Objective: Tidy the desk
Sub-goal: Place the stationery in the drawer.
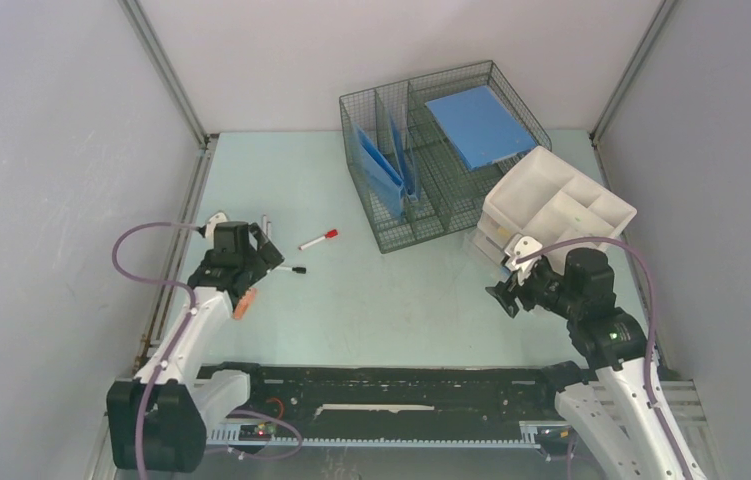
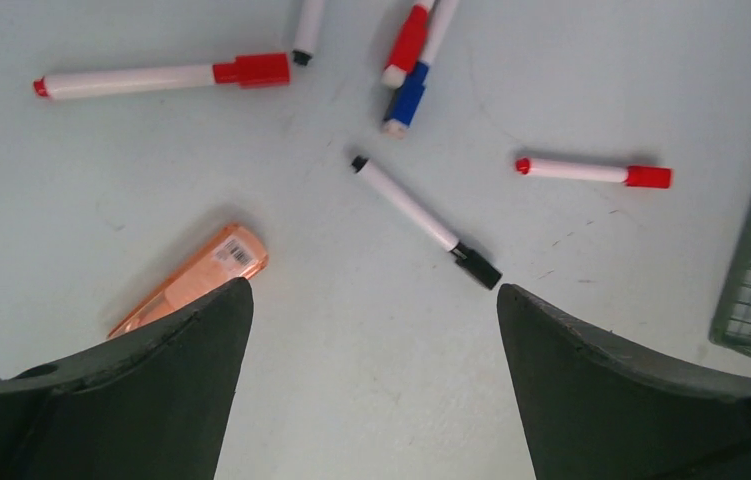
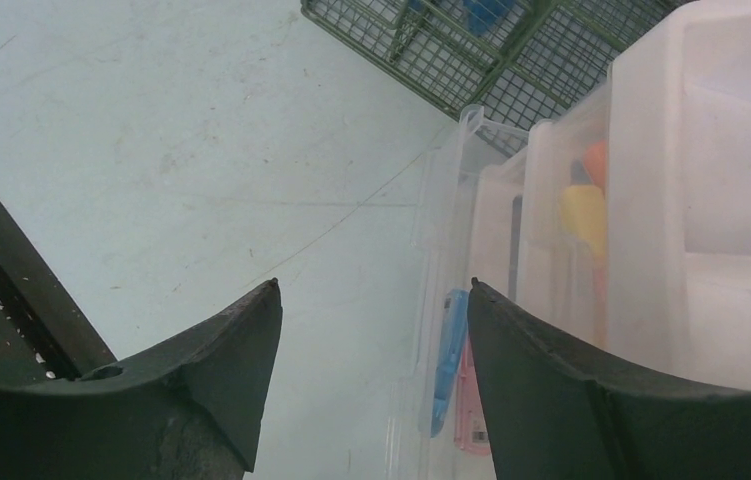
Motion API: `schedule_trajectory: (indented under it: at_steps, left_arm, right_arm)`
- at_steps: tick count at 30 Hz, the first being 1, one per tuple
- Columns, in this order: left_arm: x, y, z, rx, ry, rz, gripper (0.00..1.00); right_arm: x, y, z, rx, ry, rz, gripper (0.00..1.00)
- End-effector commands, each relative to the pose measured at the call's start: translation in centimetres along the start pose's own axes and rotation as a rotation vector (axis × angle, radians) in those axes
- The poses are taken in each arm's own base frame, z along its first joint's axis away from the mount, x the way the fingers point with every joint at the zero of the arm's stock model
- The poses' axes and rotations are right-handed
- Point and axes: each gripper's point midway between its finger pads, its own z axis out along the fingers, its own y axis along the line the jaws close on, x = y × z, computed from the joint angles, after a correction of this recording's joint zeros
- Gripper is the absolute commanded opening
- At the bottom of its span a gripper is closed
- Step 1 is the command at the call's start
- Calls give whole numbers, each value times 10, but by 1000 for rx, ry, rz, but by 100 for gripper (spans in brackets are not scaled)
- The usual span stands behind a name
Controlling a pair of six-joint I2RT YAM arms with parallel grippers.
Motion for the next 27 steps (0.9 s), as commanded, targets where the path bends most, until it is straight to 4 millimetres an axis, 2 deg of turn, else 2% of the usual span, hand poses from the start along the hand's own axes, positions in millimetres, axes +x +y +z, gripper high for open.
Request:
schedule_trajectory:
  at_steps: [1, 3, 7, 10, 12, 16, 21, 23, 27]
  left_arm:
    - [-5, 13, -2, -81, 67, 37, 98]
    - [-4, 27, 0, -137, 110, 44, 98]
    - [3, 41, 6, -156, 201, 106, 99]
    - [10, 42, 14, -106, 275, 146, 100]
    - [8, 42, 16, -94, 285, 185, 100]
    - [9, 60, 18, -149, 344, 255, 100]
    - [22, 56, 24, -96, 420, 252, 91]
    - [25, 58, 26, -106, 442, 248, 79]
    - [35, 60, 30, -113, 492, 241, 73]
  right_arm:
    - [-3, -3, 1, 9, 4, -23, 76]
    - [-3, -2, 1, 5, 3, -25, 76]
    - [-2, -1, 4, -4, 12, -25, 77]
    - [0, -2, 5, 0, 23, -22, 78]
    - [1, -2, 5, 1, 26, -19, 78]
    - [0, -3, 5, 7, 26, -21, 78]
    - [1, -4, 5, 10, 29, -20, 79]
    - [1, -4, 5, 9, 29, -20, 79]
    - [1, -4, 6, 10, 30, -24, 80]
